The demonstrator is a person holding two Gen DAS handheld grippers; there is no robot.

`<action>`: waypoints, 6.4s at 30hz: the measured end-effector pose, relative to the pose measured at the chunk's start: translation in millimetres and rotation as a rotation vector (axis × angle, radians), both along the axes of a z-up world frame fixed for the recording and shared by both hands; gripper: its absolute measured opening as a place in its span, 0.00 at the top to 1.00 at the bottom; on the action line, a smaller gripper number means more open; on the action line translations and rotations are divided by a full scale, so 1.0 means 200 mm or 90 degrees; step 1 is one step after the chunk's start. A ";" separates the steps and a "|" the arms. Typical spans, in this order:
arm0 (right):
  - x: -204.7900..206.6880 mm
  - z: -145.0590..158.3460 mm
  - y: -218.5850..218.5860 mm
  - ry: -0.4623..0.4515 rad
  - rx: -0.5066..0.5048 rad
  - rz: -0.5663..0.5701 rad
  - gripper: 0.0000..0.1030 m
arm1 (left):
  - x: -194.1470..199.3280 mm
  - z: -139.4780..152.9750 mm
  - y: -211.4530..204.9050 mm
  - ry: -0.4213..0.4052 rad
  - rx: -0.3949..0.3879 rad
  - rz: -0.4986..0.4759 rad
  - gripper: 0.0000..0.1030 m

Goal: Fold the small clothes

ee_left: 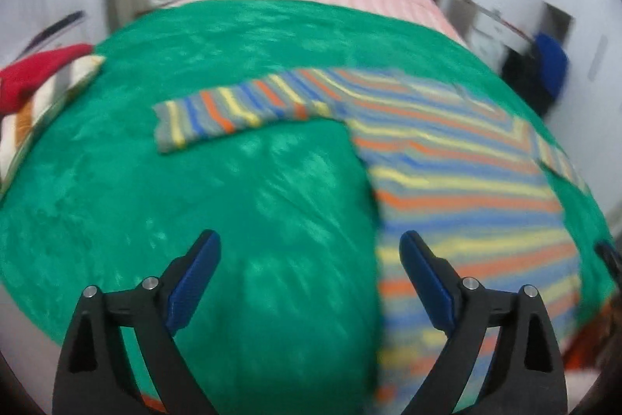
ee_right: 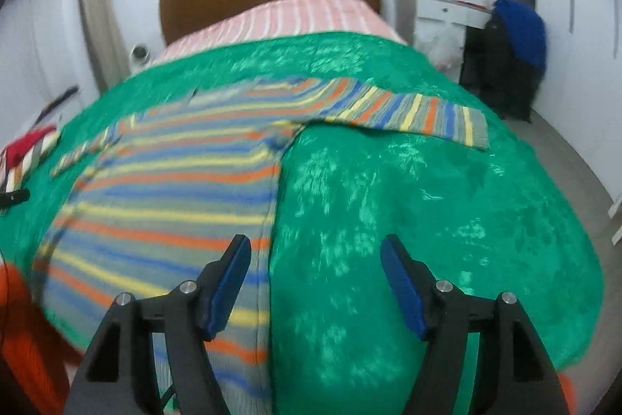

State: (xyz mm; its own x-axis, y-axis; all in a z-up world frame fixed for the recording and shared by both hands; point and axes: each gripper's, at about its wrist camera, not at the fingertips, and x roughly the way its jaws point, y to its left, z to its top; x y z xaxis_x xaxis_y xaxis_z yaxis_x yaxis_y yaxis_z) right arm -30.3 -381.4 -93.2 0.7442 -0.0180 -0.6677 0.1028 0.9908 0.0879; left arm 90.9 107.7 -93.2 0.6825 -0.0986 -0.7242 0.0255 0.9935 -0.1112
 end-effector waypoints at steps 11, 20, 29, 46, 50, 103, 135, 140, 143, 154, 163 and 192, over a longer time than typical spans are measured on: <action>0.01 -0.12 -0.05 0.003 0.021 -0.076 0.31 | 0.07 -0.30 0.04 0.027 0.038 0.069 0.02; 0.02 -0.14 -0.03 0.006 0.015 -0.068 0.31 | 0.07 -0.33 0.02 0.028 0.053 0.070 0.01; 0.02 -0.15 -0.06 0.007 0.029 -0.079 0.31 | 0.08 -0.34 0.00 0.024 0.067 0.073 0.00; 0.01 -0.13 -0.05 -0.001 0.023 -0.076 0.31 | 0.06 -0.34 0.00 0.026 0.067 0.077 0.00; 0.00 -0.13 -0.05 -0.001 0.024 -0.077 0.31 | 0.06 -0.34 0.00 0.026 0.067 0.077 0.00; 0.01 -0.15 -0.05 0.001 0.030 -0.078 0.31 | 0.07 -0.34 -0.01 0.026 0.069 0.077 0.00; 0.66 -0.25 -1.36 0.037 0.561 -0.272 0.37 | 0.05 -0.34 0.00 0.019 0.079 0.085 0.00; 0.82 -0.29 -1.35 0.078 0.506 -0.244 0.78 | 0.05 -0.34 -0.01 0.016 0.083 0.087 0.00; 0.85 -0.26 -1.33 0.087 0.476 -0.241 0.94 | 0.05 -0.34 -0.02 0.016 0.081 0.088 0.00; 1.25 0.64 -0.38 -0.017 0.285 0.075 0.95 | 0.07 -0.34 -0.01 0.019 0.072 0.092 0.00; 1.73 0.34 0.62 0.093 0.368 0.259 0.40 | 0.06 -0.35 -0.02 0.017 0.072 0.088 0.00; 0.66 -0.21 -0.16 0.050 -0.042 -0.027 0.29 | 0.05 -0.36 -0.05 0.011 0.083 0.097 0.00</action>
State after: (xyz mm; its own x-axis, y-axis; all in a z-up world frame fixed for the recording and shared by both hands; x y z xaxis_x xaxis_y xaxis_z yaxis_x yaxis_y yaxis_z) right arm 101.5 -412.7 -135.4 0.6875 -0.0950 -0.7199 0.1491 0.9887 0.0119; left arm 100.0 98.5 -164.5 0.6691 0.1008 -0.7363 -0.1276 0.9916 0.0198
